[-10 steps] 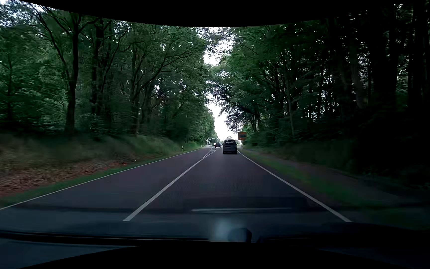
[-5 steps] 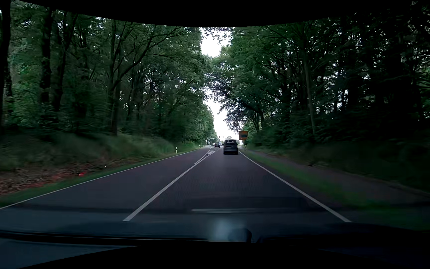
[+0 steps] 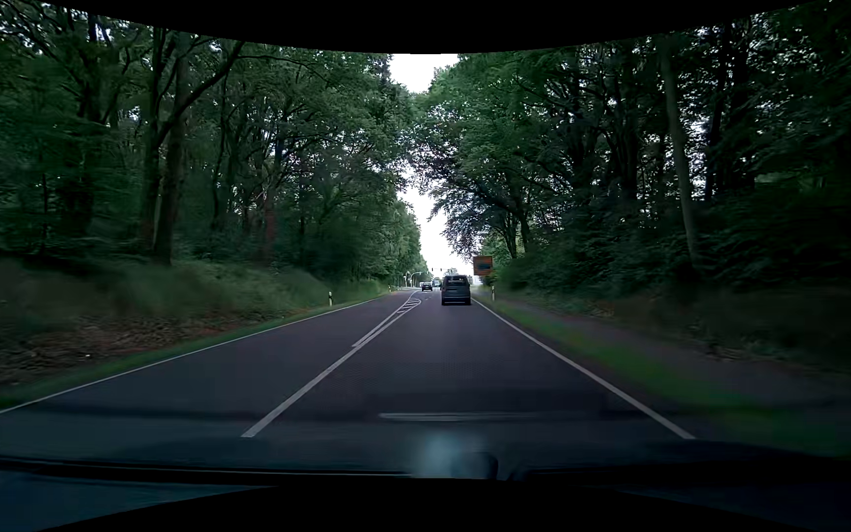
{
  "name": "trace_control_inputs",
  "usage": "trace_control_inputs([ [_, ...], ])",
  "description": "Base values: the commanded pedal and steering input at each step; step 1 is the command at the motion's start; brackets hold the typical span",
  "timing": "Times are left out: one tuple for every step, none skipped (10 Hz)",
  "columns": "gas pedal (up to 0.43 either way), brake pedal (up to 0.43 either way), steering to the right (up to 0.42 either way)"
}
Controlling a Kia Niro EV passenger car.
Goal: Follow the waypoints while adhering to traffic rules and regulations
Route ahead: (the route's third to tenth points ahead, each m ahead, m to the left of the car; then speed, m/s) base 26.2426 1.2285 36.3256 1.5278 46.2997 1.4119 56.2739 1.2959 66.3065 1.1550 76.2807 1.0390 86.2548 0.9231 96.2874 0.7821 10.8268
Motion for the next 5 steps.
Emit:
trace_control_inputs([
  [0.0,0.0,0.002],
  [0.039,0.0,0.002],
  [0.079,0.0,0.002],
  [0.087,0.0,0.002],
  [0.087,0.0,0.002],
])
